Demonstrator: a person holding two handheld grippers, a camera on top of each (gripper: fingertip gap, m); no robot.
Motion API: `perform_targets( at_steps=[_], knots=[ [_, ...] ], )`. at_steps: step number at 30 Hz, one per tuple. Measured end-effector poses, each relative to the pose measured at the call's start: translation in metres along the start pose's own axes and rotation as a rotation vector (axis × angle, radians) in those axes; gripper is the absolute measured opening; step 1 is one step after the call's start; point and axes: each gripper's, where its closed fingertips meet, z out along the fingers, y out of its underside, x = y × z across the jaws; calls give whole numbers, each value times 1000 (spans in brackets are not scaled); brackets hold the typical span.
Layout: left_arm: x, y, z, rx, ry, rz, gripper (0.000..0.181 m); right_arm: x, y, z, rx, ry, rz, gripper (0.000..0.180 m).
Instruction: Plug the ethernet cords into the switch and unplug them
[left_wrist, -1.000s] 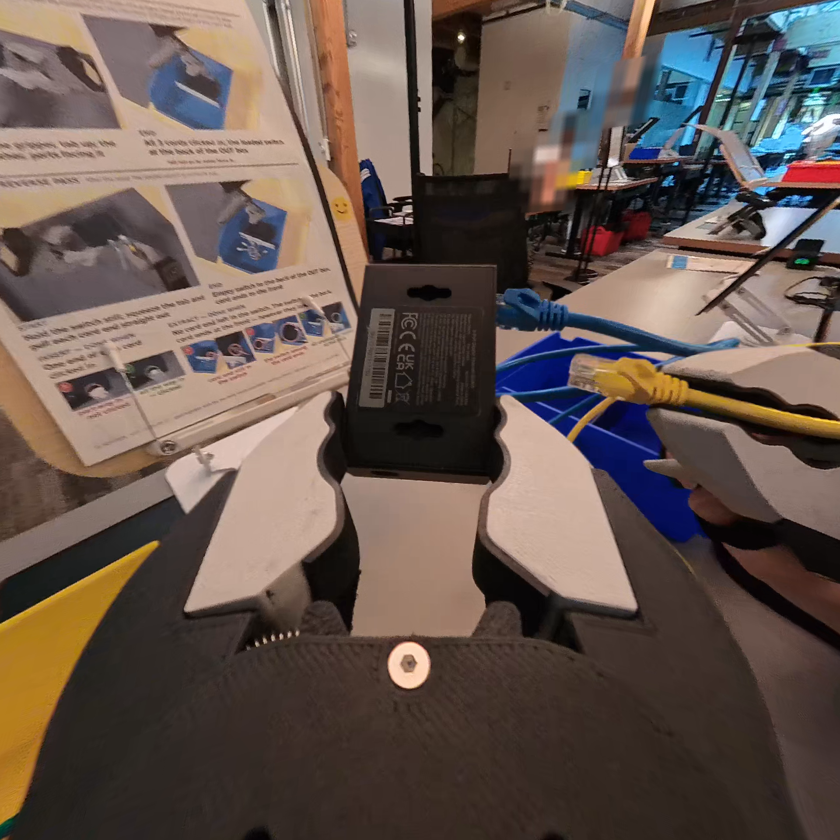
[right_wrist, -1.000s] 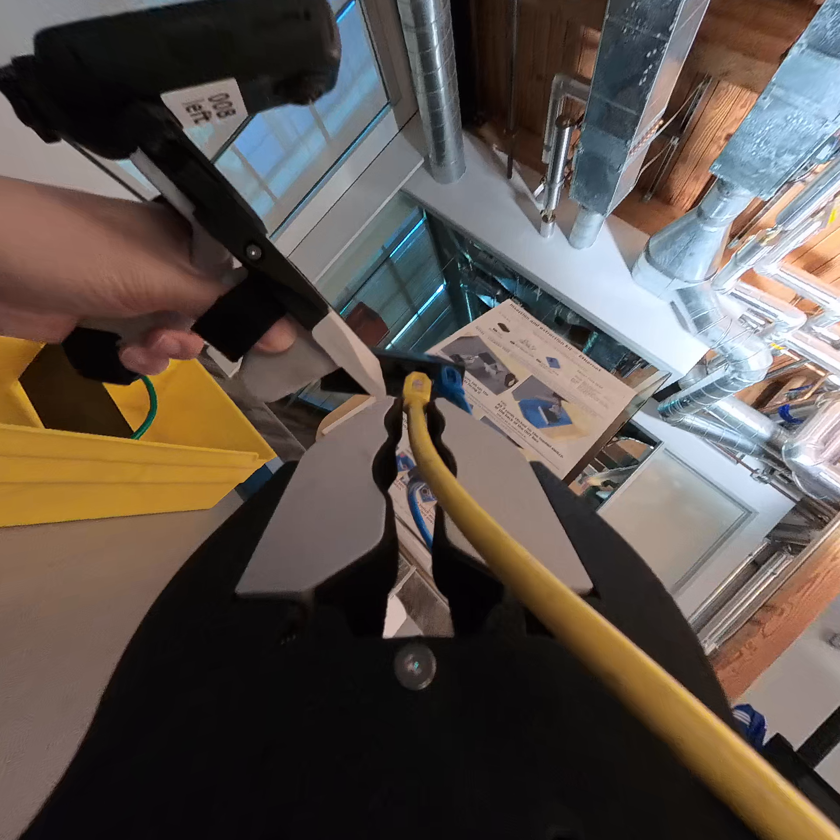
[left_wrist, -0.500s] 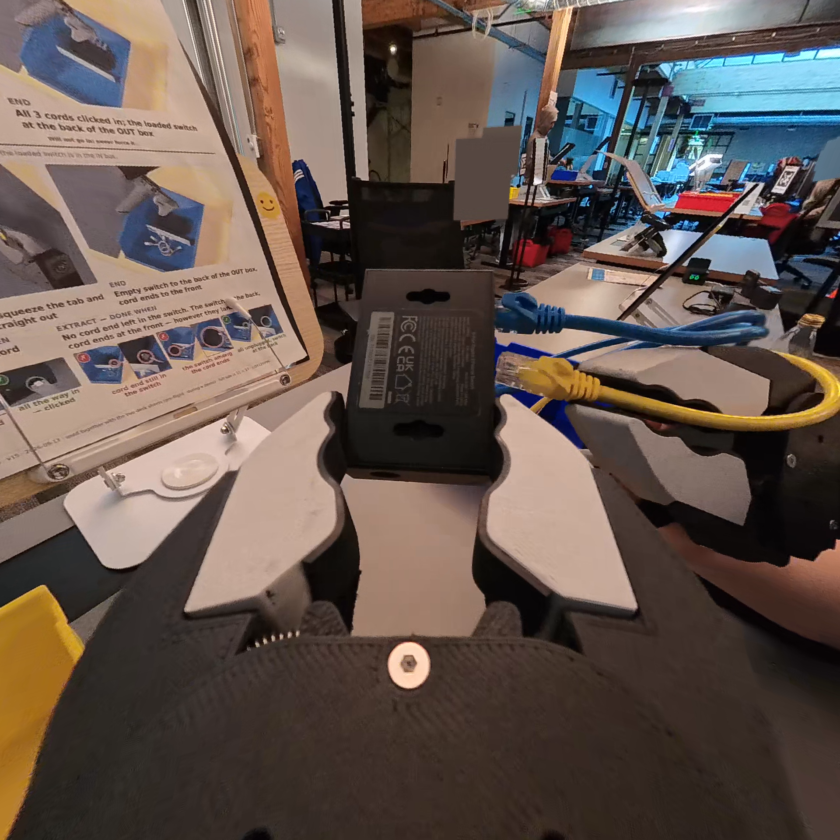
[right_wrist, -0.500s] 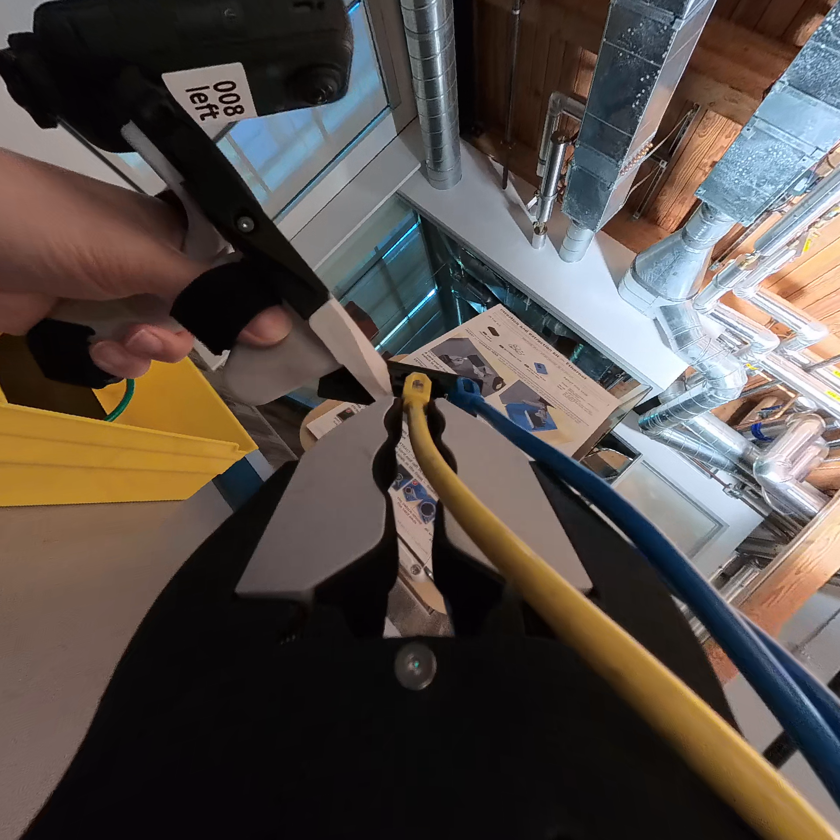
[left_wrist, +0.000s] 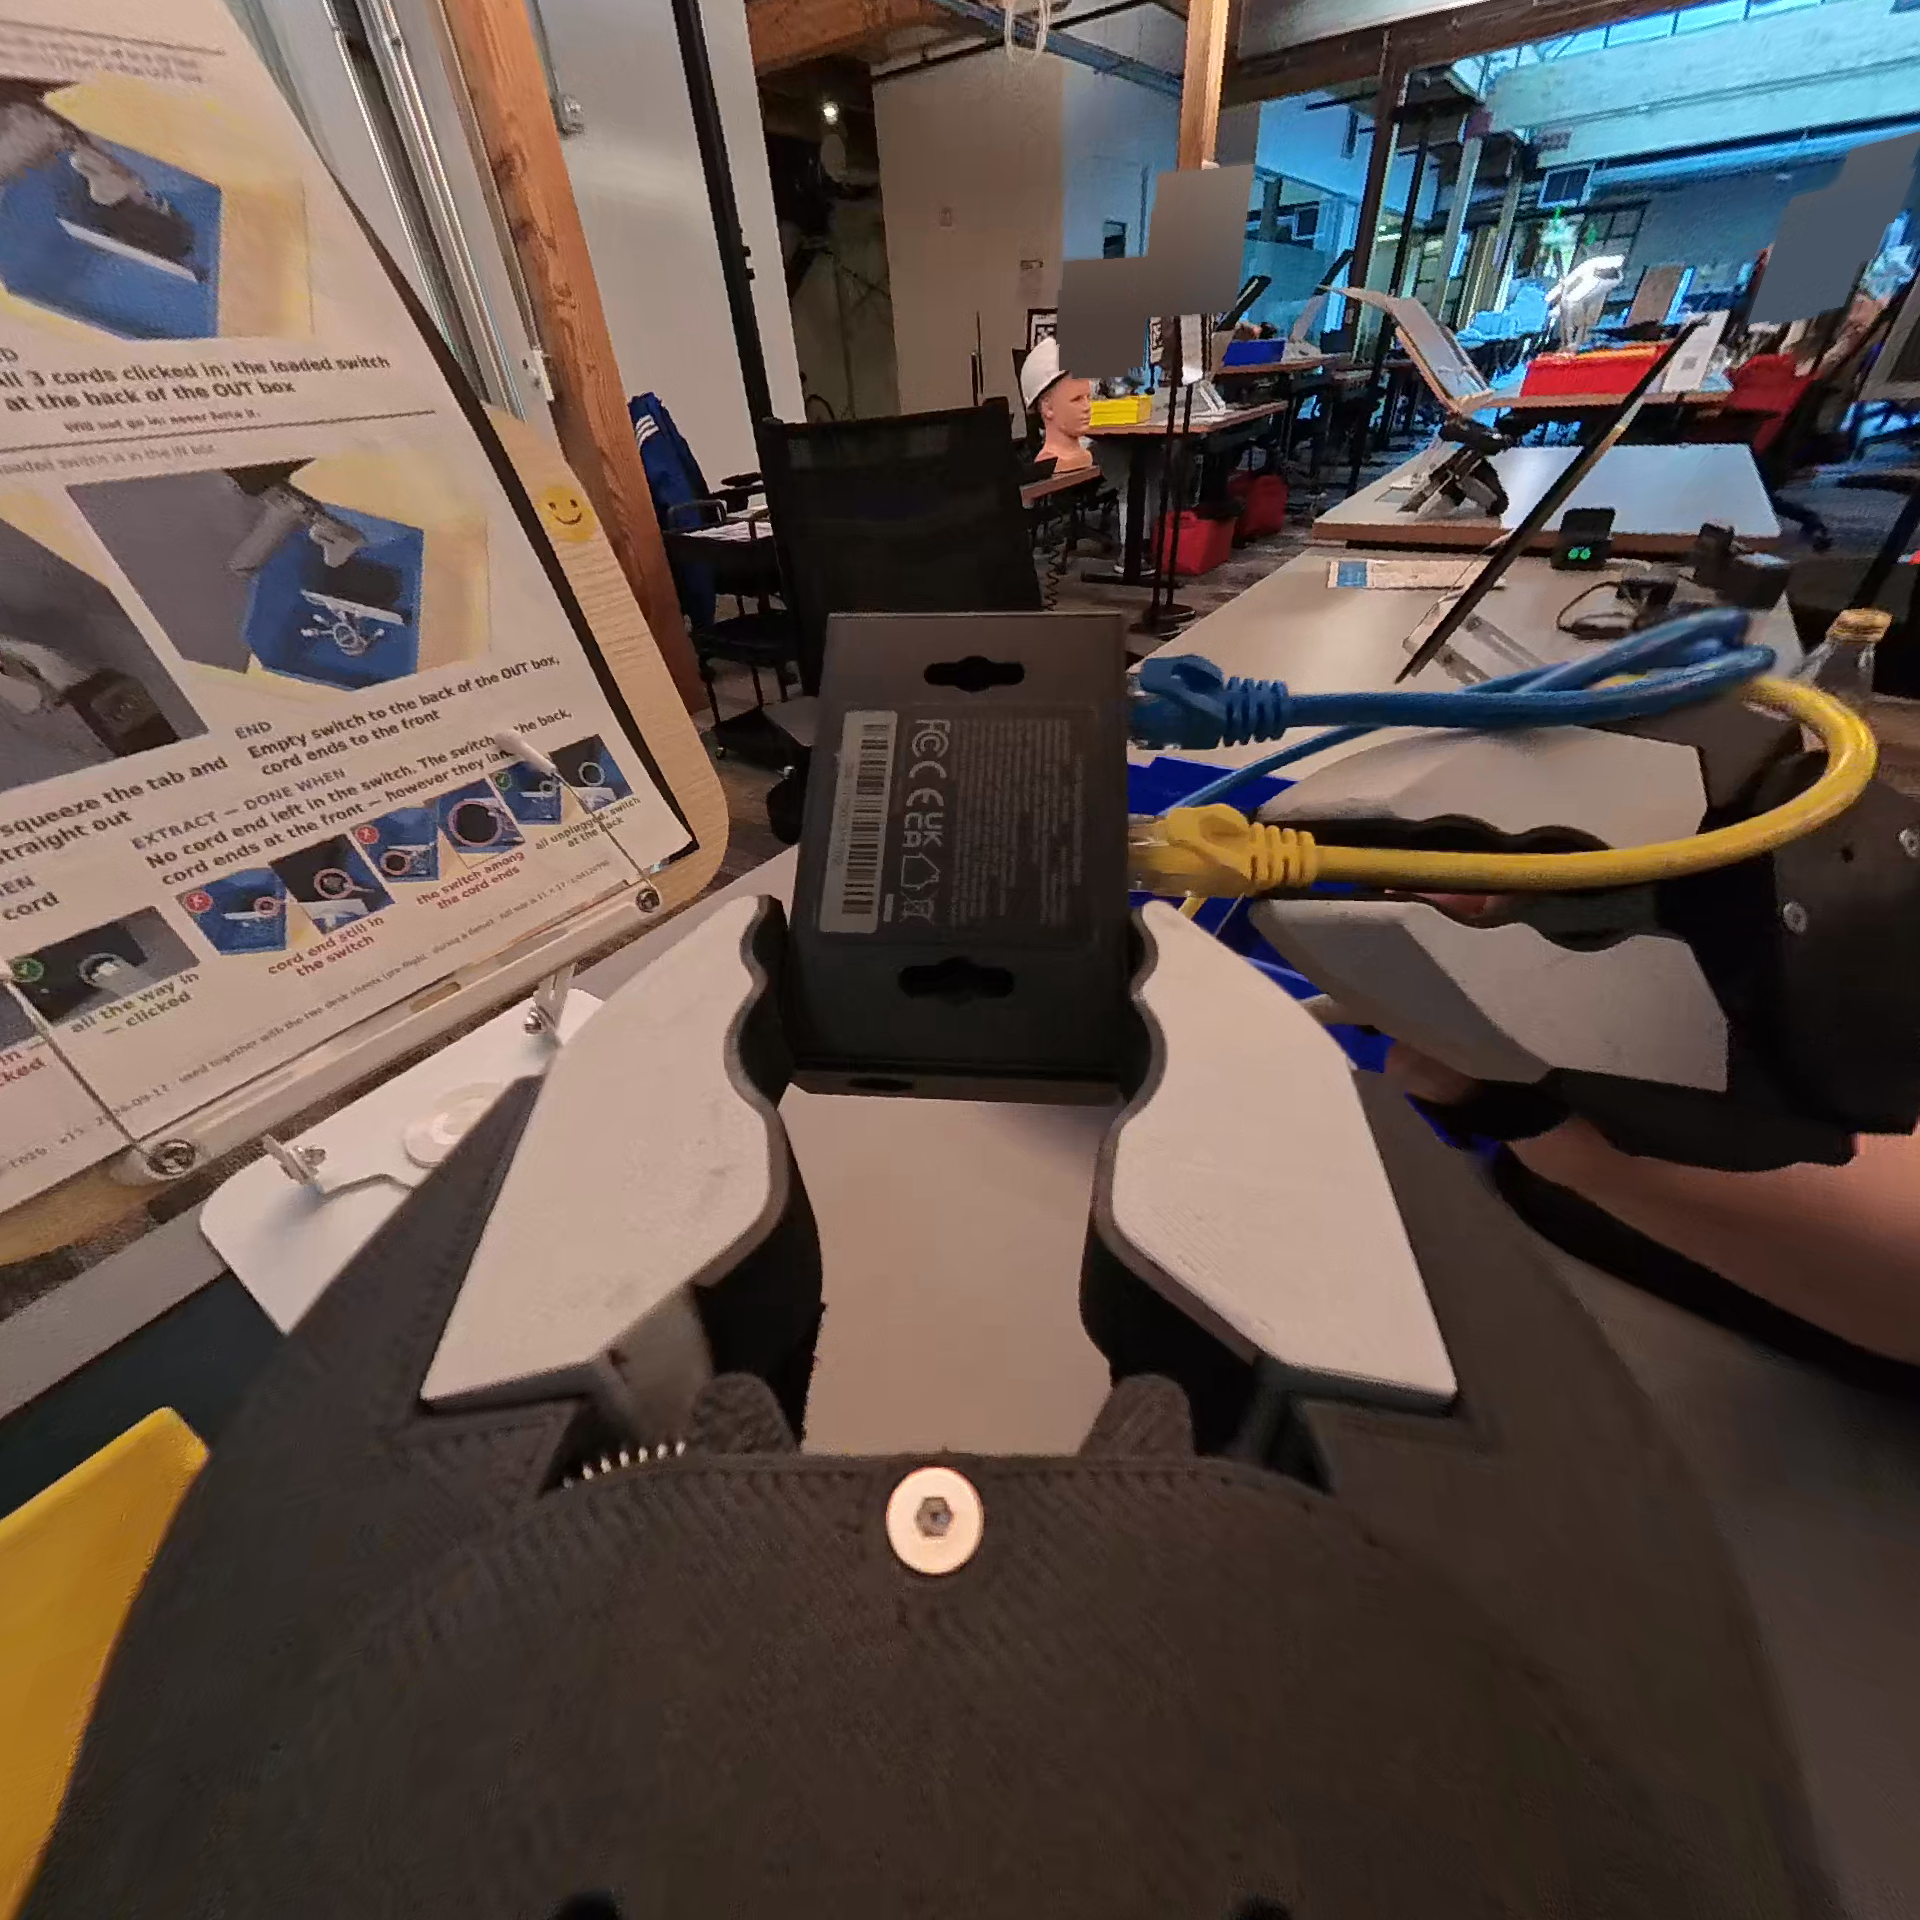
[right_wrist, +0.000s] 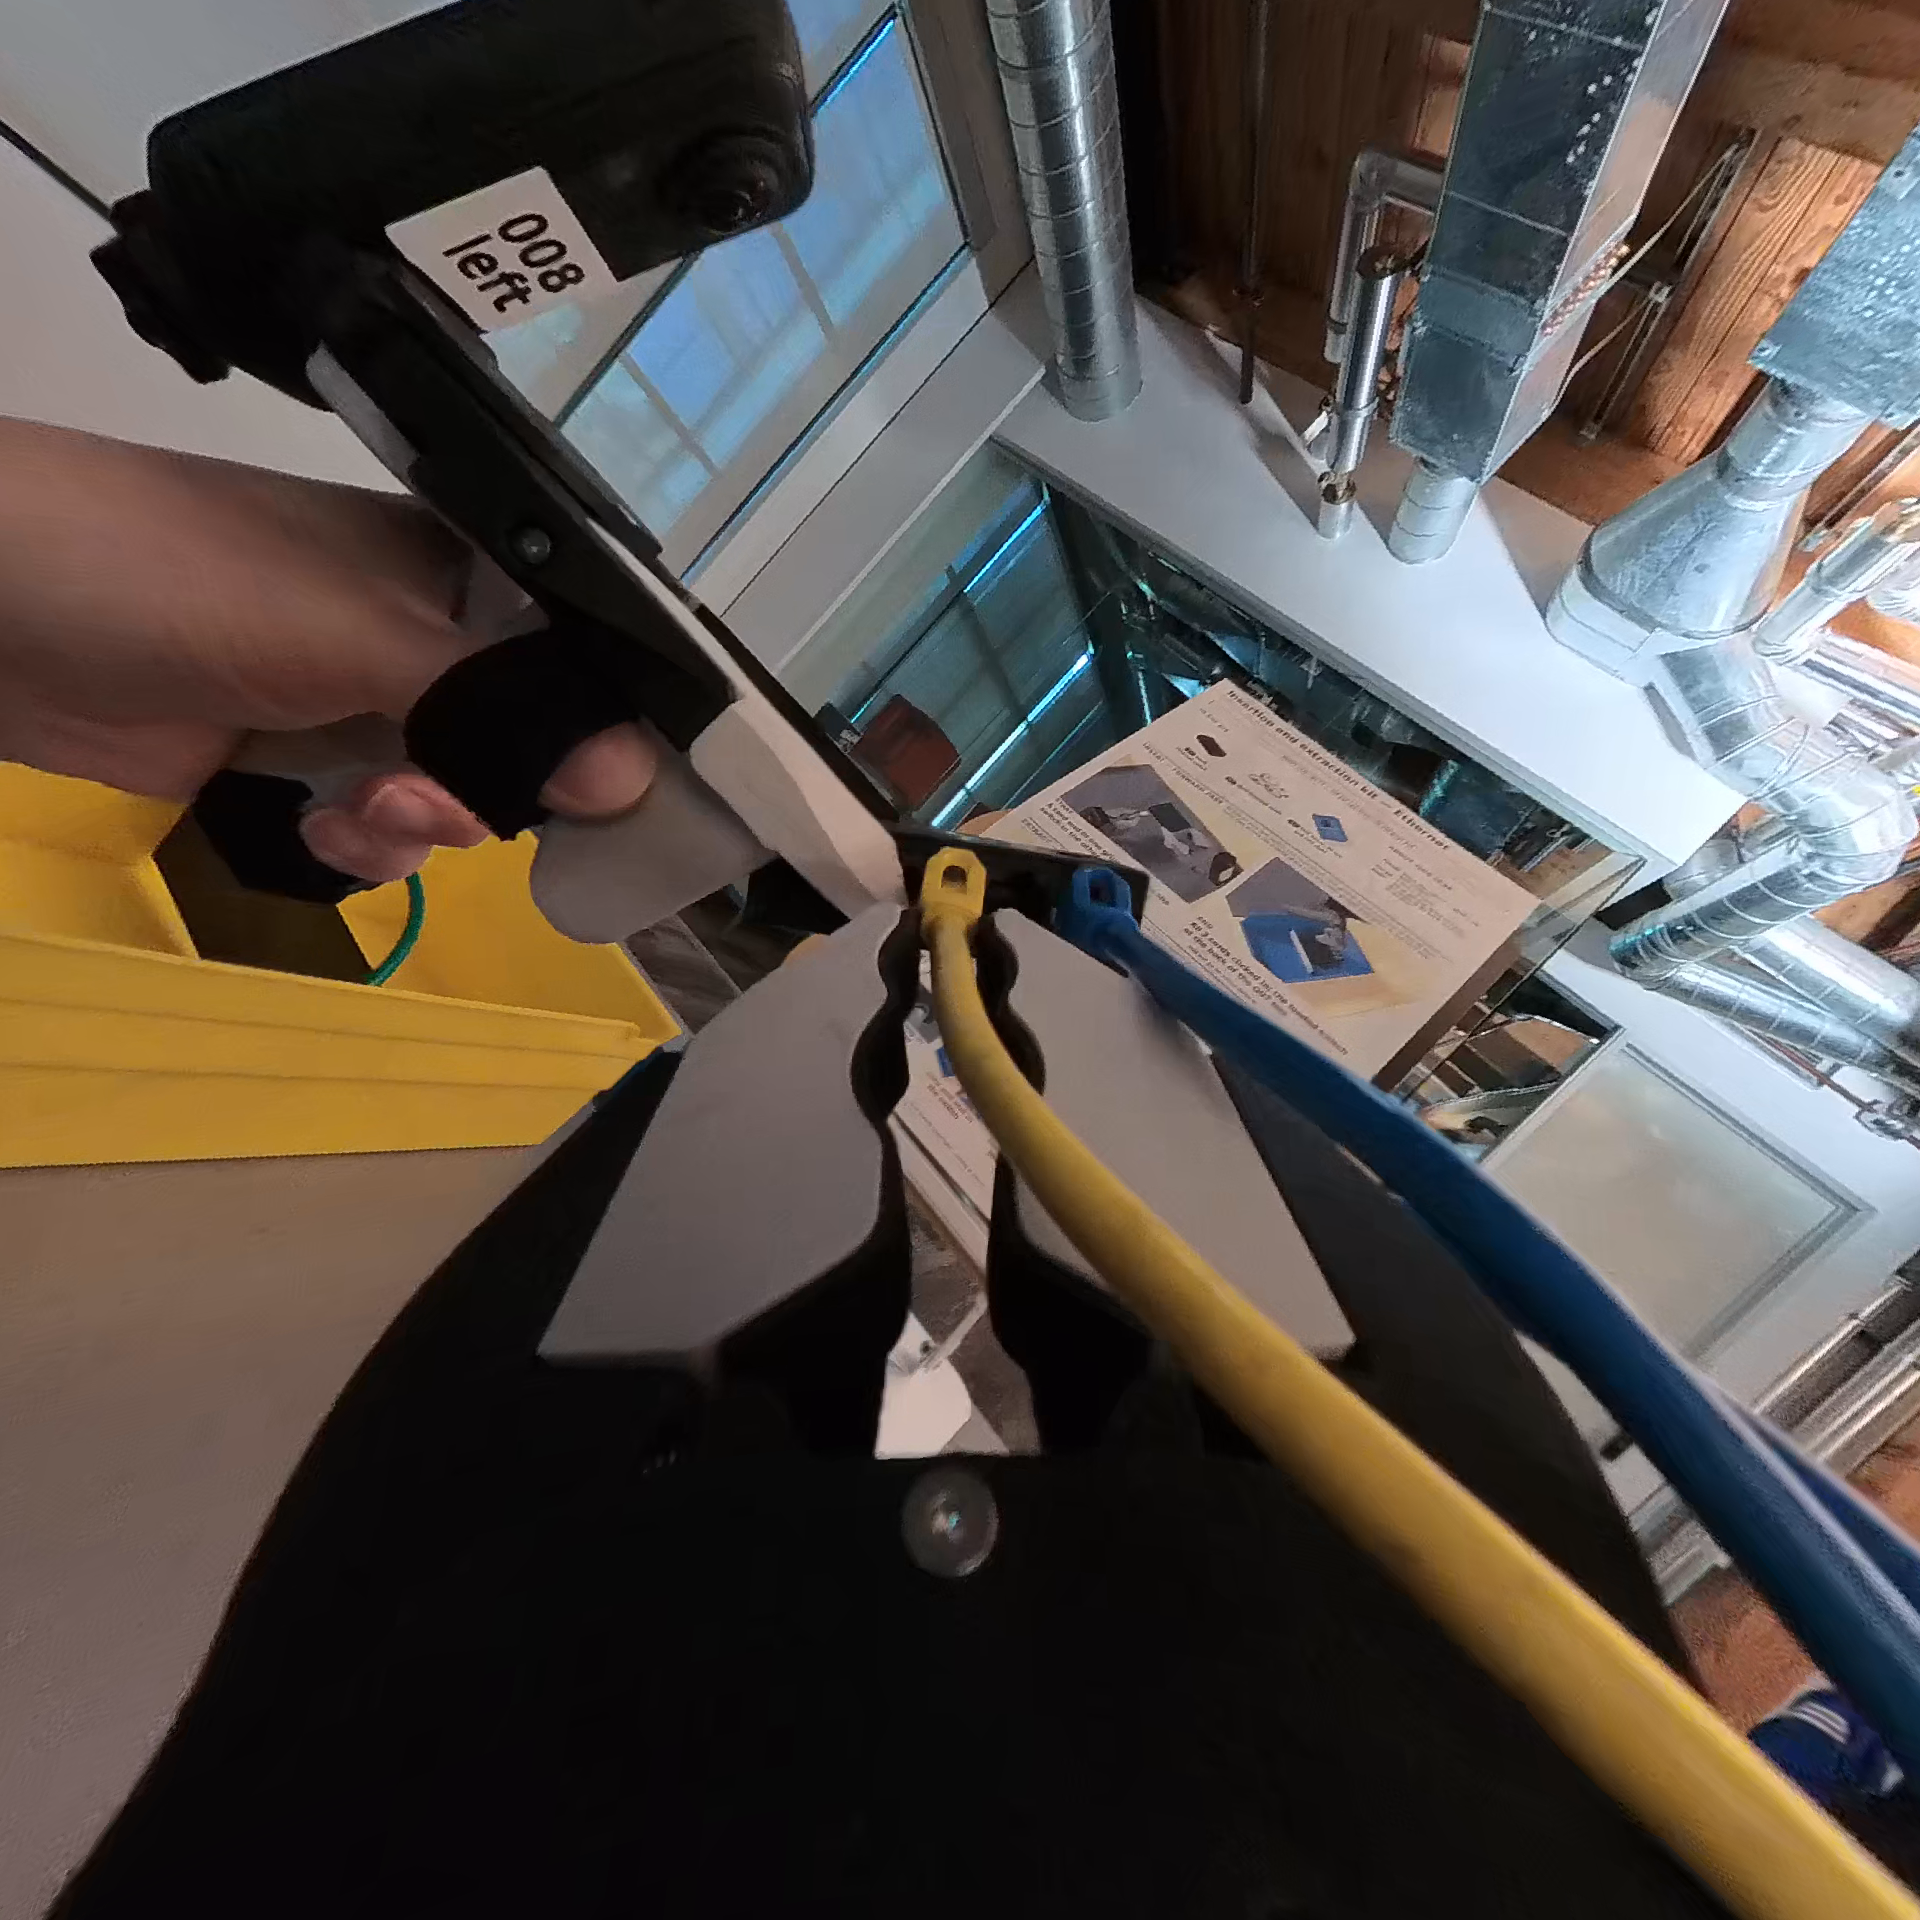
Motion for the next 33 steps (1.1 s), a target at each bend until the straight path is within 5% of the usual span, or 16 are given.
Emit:
perform_targets(
  at_steps=[20, 33],
  knots=[
    [22, -31, -21, 91, -110, 357, 61, 7, -28, -10, 75, -18, 41, 11],
    [13, -30, -13, 81, -198, 306, 61, 13, -20, -5, 58, -58, 136, 11]
  ],
)
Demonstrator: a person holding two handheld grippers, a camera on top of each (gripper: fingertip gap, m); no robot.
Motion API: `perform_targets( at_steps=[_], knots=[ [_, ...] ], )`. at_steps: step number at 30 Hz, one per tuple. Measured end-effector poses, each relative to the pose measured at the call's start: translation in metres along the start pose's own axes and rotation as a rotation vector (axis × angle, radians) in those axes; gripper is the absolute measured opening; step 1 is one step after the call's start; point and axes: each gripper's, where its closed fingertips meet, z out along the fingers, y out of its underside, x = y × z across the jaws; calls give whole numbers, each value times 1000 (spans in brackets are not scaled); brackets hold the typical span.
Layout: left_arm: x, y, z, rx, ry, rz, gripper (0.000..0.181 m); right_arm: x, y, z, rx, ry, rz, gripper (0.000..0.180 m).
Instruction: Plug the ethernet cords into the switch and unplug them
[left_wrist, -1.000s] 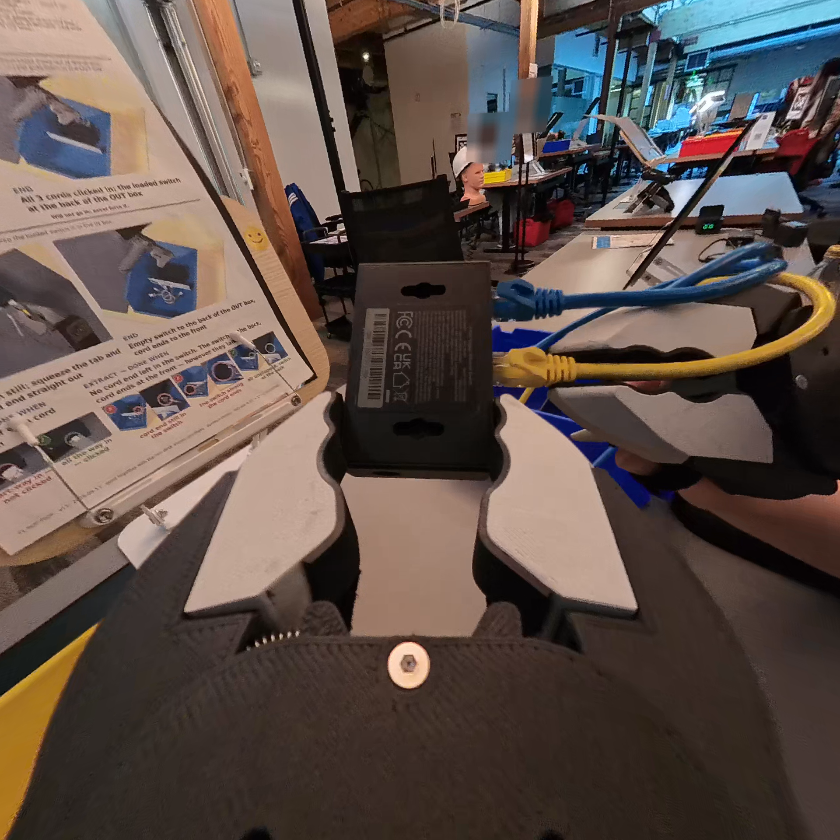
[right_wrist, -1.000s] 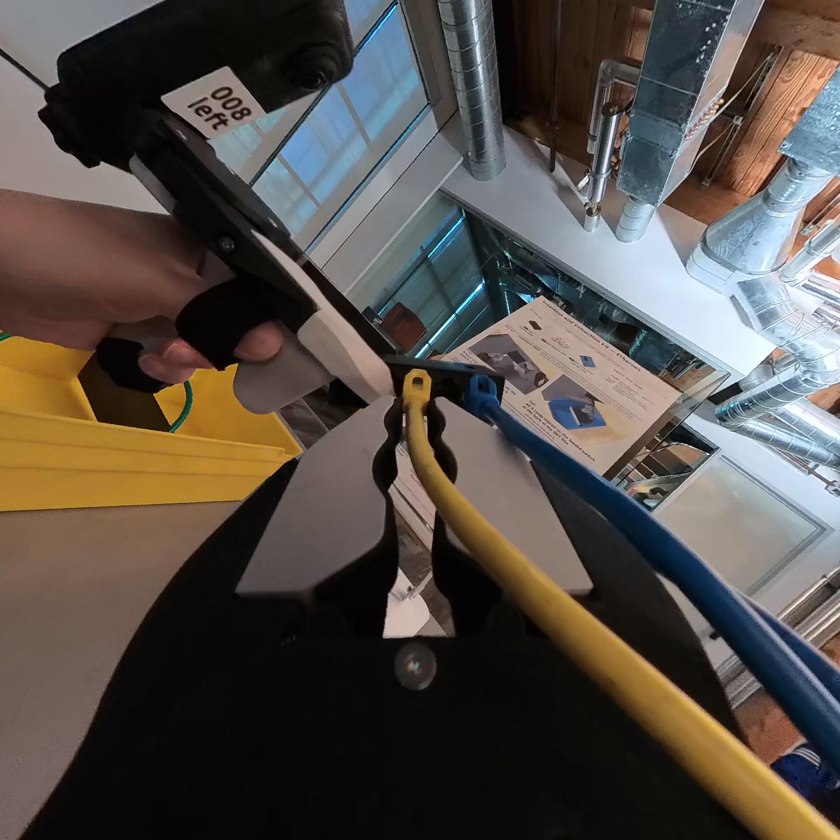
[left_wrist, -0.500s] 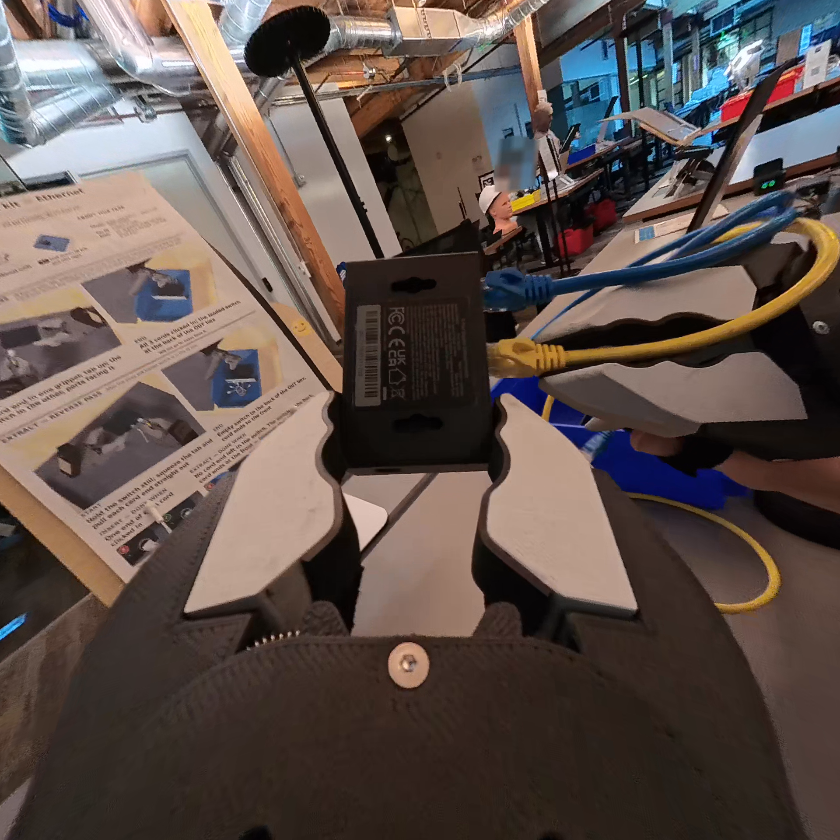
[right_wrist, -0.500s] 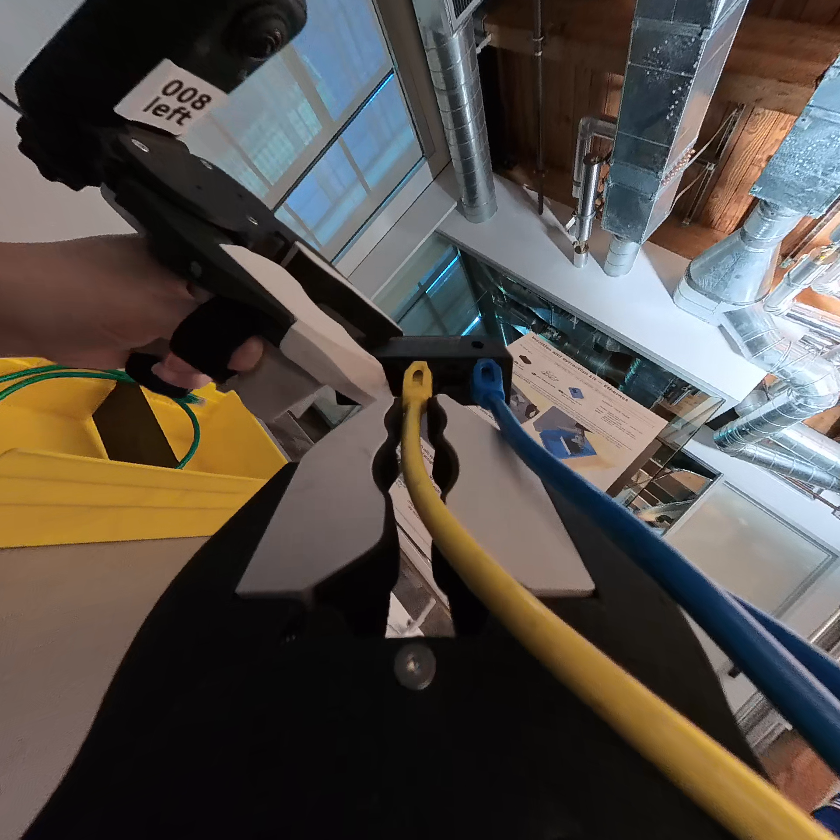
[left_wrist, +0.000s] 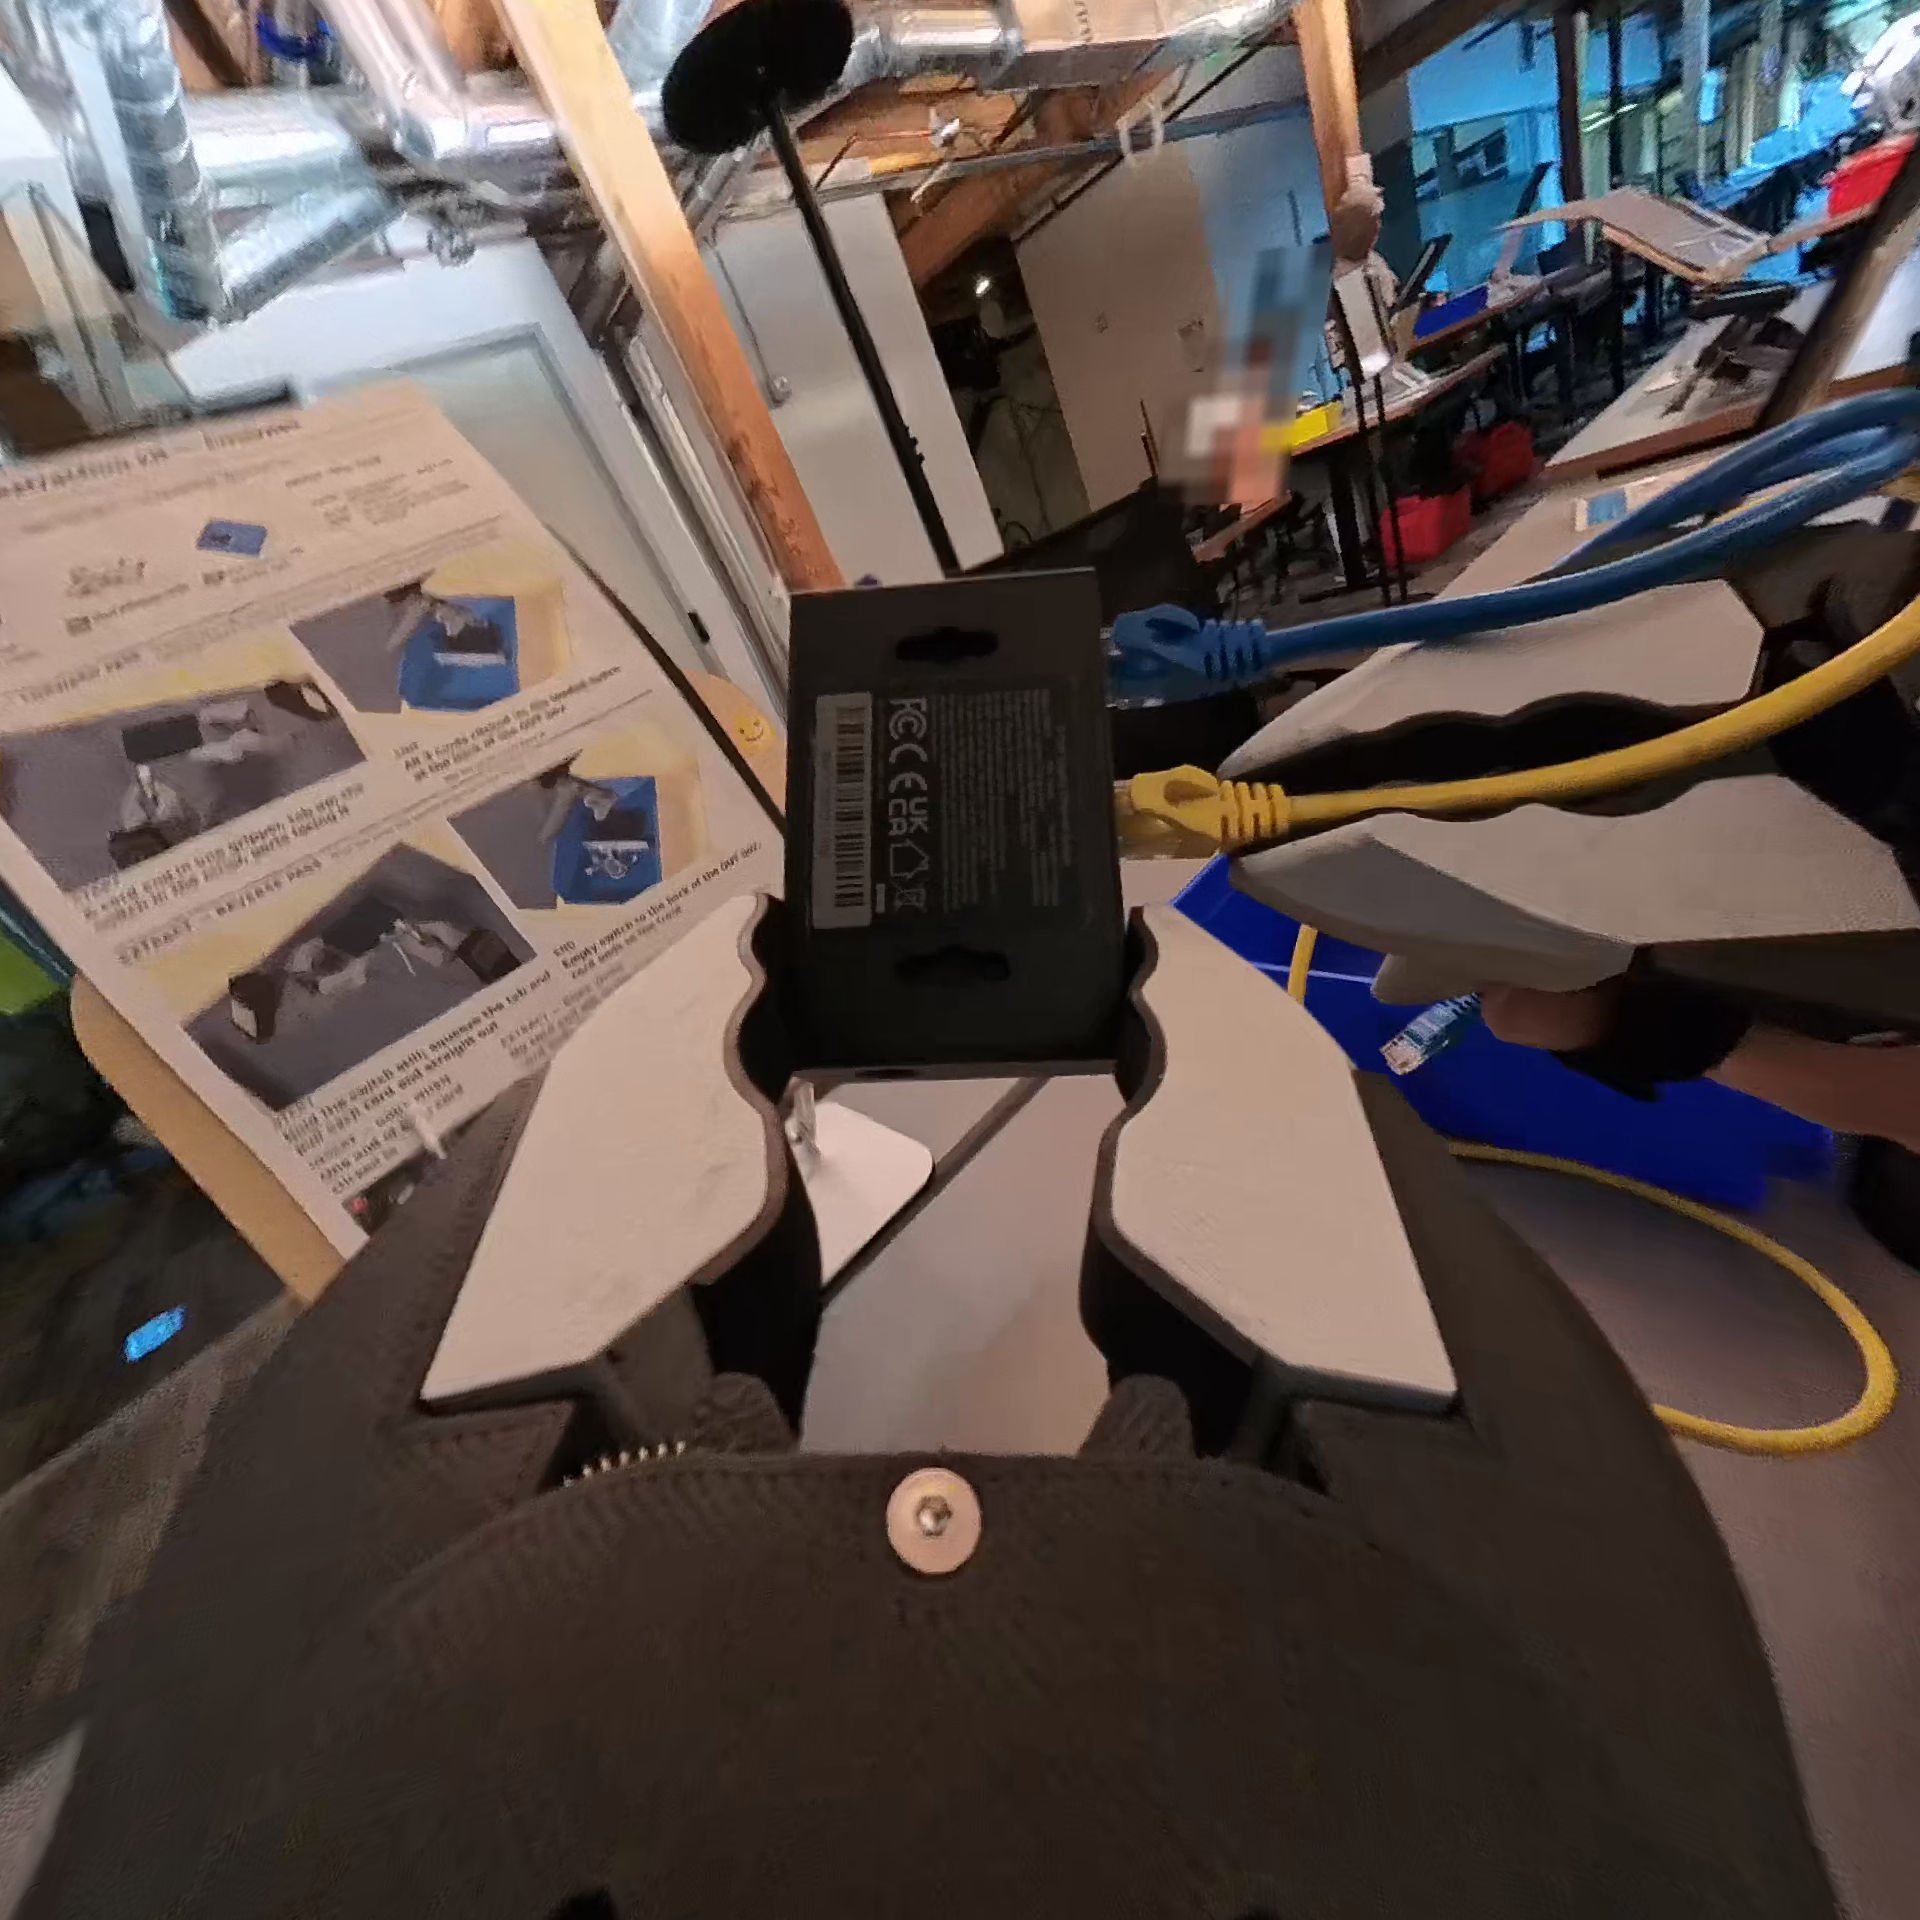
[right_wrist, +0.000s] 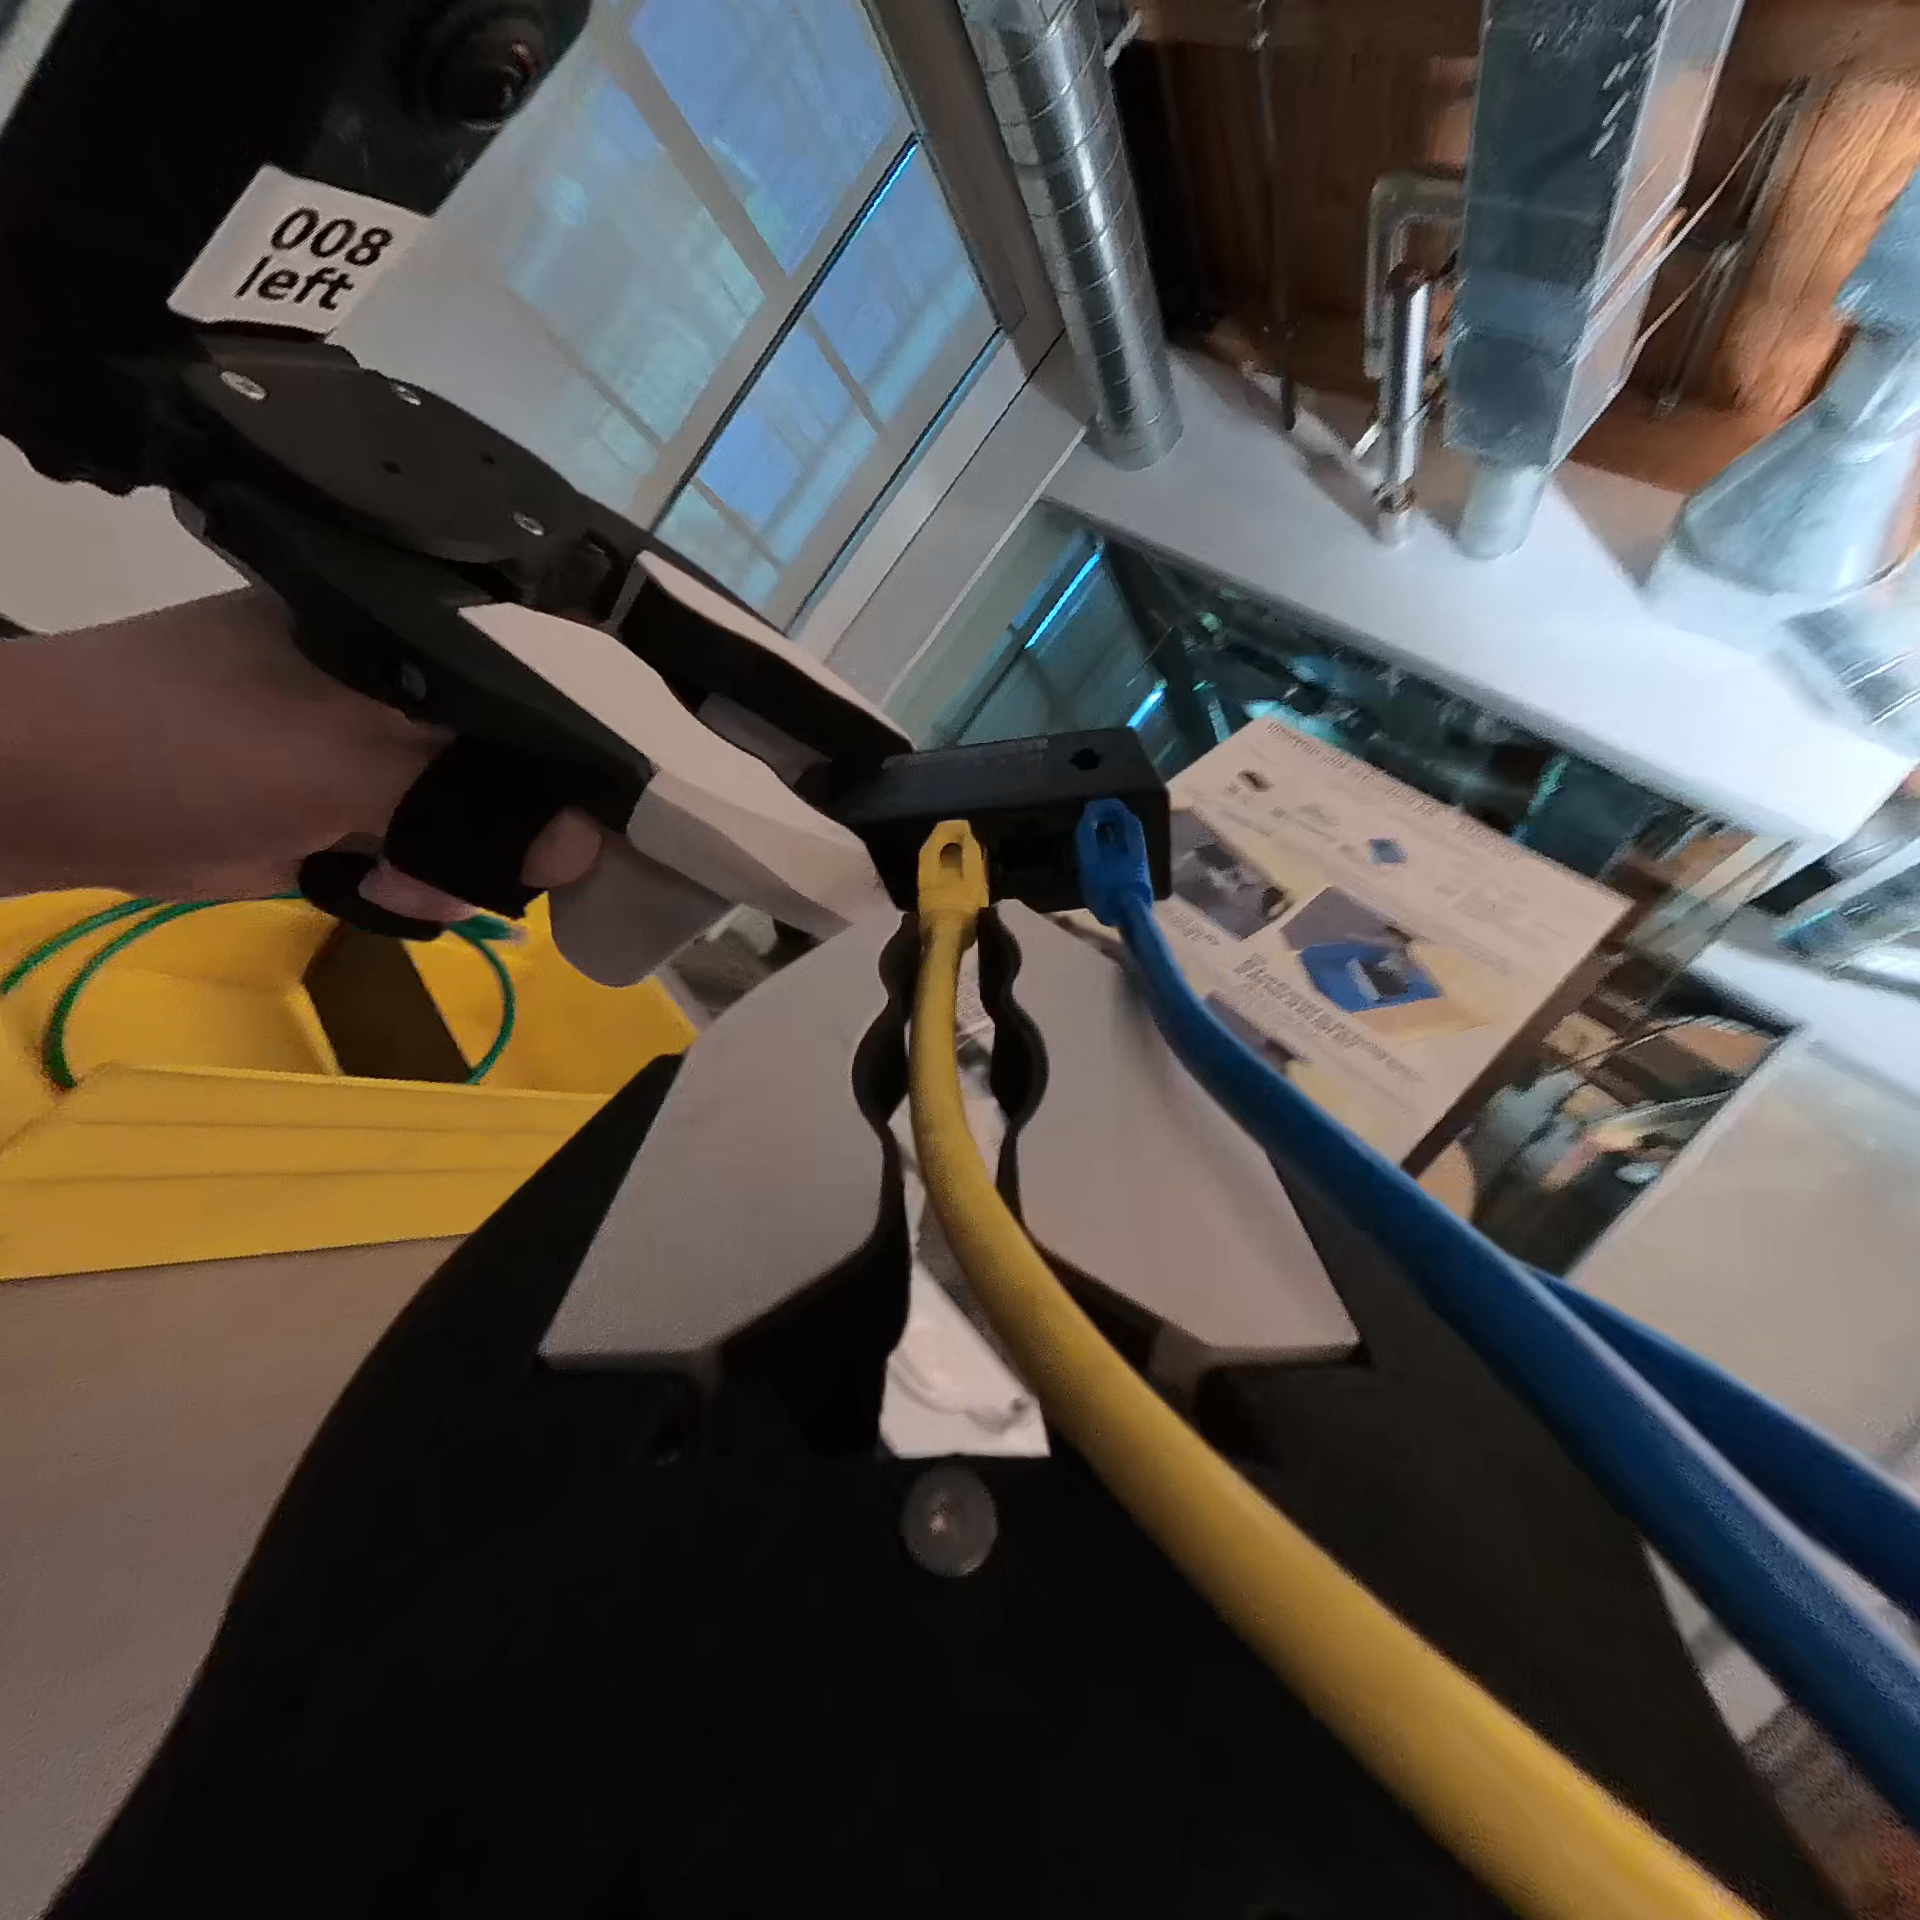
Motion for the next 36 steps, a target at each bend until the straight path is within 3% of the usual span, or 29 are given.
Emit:
perform_targets(
  at_steps=[3, 6, 10, 12, 14, 19, 25, 32, 36],
  knots=[
    [-7, 22, 12, -97, -26, -98, 60, -2, 20, 6, -113, -126, 124, 21],
    [-23, 50, 17, -199, -52, -264, 61, -12, 39, -1, -336, -294, 217, 31],
    [-22, 93, 26, -333, 27, -529, 61, -8, 45, -25, -533, -378, 210, 33],
    [-29, 119, 29, -403, -32, -557, 61, -19, 60, -51, -713, -502, 265, 30],
    [-28, 149, 30, -535, -65, -483, 61, -16, 63, -64, -778, -519, 260, 27],
    [5, 211, 39, -797, -31, -280, 60, 0, 47, -86, -761, -520, 234, 24],
    [38, 259, 42, -928, 60, -253, 60, 33, 33, -88, -653, -408, 285, 23],
    [47, 283, 43, -974, 87, -255, 60, 40, 34, -90, -643, -400, 277, 23],
    [47, 272, 48, -949, 99, -188, 68, 43, 33, -92, -634, -393, 287, 23]
  ],
)
